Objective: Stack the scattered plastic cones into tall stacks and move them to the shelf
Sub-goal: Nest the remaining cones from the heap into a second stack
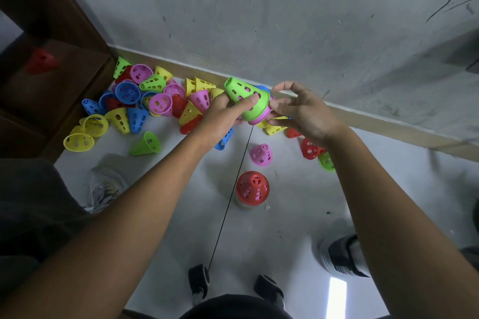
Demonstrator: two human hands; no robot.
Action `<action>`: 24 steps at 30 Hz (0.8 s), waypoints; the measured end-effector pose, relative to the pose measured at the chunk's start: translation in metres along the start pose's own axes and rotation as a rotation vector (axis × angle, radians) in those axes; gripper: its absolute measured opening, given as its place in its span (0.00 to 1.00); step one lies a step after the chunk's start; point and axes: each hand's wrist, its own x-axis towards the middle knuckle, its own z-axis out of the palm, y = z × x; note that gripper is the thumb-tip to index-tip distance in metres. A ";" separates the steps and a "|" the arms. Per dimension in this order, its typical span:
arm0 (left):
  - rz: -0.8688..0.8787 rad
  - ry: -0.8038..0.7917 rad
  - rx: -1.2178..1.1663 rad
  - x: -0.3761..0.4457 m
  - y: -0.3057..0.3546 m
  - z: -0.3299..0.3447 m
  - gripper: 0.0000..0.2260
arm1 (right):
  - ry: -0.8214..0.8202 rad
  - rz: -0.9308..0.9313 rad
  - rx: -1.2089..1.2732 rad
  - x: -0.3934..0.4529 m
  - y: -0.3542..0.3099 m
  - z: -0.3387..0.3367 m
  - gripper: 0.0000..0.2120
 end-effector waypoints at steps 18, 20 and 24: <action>-0.074 -0.169 0.369 -0.001 -0.027 -0.021 0.35 | -0.007 0.208 -0.107 -0.011 0.009 -0.015 0.12; -0.118 -0.127 0.361 -0.002 -0.040 -0.031 0.40 | -0.061 0.235 -0.103 -0.015 0.009 -0.019 0.12; -0.191 -0.056 0.392 -0.003 -0.060 -0.044 0.24 | -0.188 0.284 -0.080 -0.021 0.009 -0.024 0.16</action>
